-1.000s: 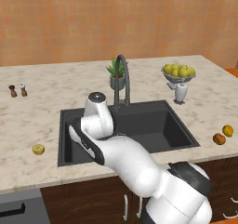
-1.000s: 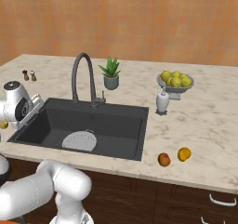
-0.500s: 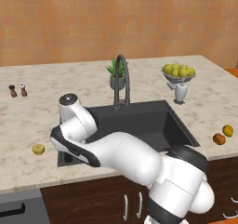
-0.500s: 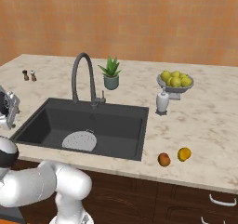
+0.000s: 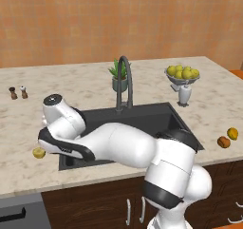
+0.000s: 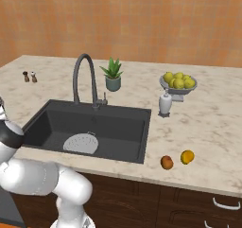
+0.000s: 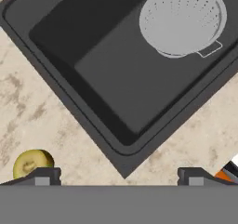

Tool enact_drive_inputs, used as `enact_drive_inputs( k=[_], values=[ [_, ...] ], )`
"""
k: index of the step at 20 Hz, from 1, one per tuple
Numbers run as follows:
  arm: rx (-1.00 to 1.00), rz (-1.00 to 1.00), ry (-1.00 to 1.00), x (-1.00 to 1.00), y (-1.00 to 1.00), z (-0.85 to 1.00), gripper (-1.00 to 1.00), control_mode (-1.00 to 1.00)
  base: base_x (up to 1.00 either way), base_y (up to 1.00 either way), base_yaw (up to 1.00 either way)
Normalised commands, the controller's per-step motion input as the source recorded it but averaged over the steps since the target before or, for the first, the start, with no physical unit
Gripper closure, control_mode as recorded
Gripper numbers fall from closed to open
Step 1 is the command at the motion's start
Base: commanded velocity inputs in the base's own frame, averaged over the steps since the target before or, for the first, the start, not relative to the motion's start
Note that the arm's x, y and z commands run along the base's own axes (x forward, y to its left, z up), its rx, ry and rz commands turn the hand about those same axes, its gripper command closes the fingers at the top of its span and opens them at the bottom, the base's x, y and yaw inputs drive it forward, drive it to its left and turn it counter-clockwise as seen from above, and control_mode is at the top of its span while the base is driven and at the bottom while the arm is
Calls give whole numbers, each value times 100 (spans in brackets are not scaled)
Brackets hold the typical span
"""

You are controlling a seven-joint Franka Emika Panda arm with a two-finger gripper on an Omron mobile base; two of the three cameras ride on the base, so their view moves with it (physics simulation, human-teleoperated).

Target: Put the colander in the sink, put the peach, mango, kiwi in the colander, and turn on the sink faucet and pour water over the colander.

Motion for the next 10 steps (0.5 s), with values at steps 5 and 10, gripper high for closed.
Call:
enact_drive_inputs(
  k=[5, 10],
  values=[
    [-2, 41, 1, 0, 32, -27, -100, -100, 0, 0, 0],
    [0, 33, 0, 3, 38, -33, -100, -100, 0, 0, 0]
  ],
)
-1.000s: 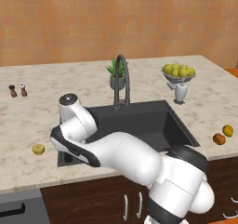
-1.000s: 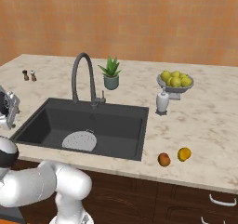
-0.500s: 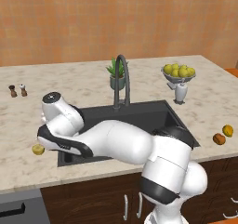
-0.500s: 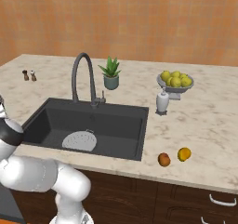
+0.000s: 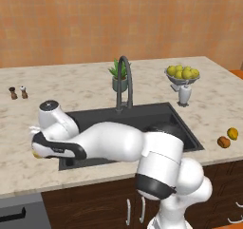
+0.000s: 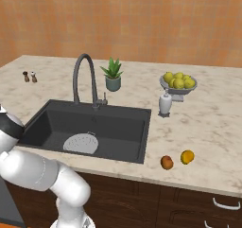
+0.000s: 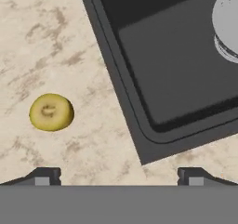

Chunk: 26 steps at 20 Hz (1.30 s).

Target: Put the colander in the sink, put the peach, mango, kiwi in the colander, and turn on the sink faucet and pour water over the colander.

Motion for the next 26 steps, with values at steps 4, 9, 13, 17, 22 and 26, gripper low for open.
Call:
enact_drive_inputs(
  k=[4, 9, 13, 17, 22, 26],
  values=[
    [0, 27, 0, 18, 46, -8, -100, -100, 0, 0, 0],
    [-5, 18, 3, 35, 52, -2, -100, -100, 0, 0, 0],
    [-7, 11, 5, 35, 36, -16, -100, -100, 0, 0, 0],
    [-3, 11, 0, 27, 18, -25, -100, -100, 0, 0, 0],
    [-1, 12, 0, 18, 9, -36, -100, -100, 0, 0, 0],
    [0, 12, 0, 9, 6, -43, -100, -100, 0, 0, 0]
  ],
)
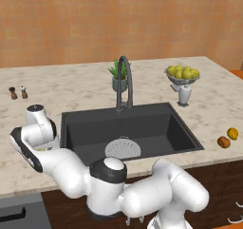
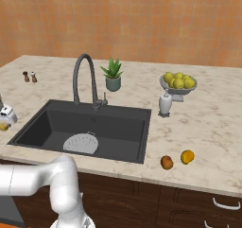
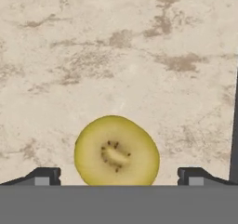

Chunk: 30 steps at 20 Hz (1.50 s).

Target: Put the colander in the sink, put the peach, mango, kiwi in the colander, and turn on the sink faucet and pour water over the colander.

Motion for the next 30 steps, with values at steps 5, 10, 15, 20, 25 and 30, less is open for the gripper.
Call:
enact_drive_inputs(
  k=[5, 10, 15, 20, 25, 30],
  values=[
    [-1, 12, 0, 7, 12, -44, -100, -100, 0, 0, 0],
    [-1, 12, -2, 11, 16, -48, -100, -100, 0, 0, 0],
    [0, 7, -9, 1, -3, -32, 100, -100, 0, 0, 0],
    [6, -18, -5, -1, -62, 26, 100, -100, 0, 0, 0],
    [19, -43, 0, 0, -100, 74, 100, -100, 0, 0, 0],
    [9, -59, 1, 3, -96, 50, 100, -100, 0, 0, 0]
  ],
)
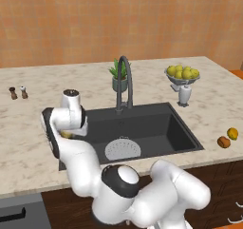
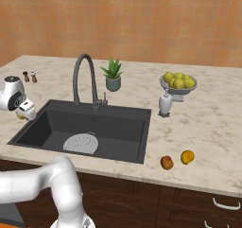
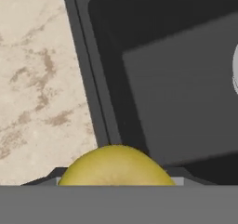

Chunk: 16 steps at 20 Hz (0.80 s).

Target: Put the colander in the sink, put the peach, mango, kiwi in the colander, and turn on the sink faucet and pour water over the colander.

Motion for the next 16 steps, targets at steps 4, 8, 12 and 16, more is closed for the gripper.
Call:
enact_drive_inputs(
  k=[4, 8, 12, 16],
  values=[
    [0, -79, 1, 9, -67, 1, 100, -100, 0, 0, 0],
    [0, -79, 0, 6, -64, 0, 100, -100, 0, 0, 0],
    [0, -50, 11, 21, -79, 0, 100, -100, 0, 0, 0],
    [0, -26, 21, 36, -79, -10, 100, -100, 0, 0, 0]
  ],
)
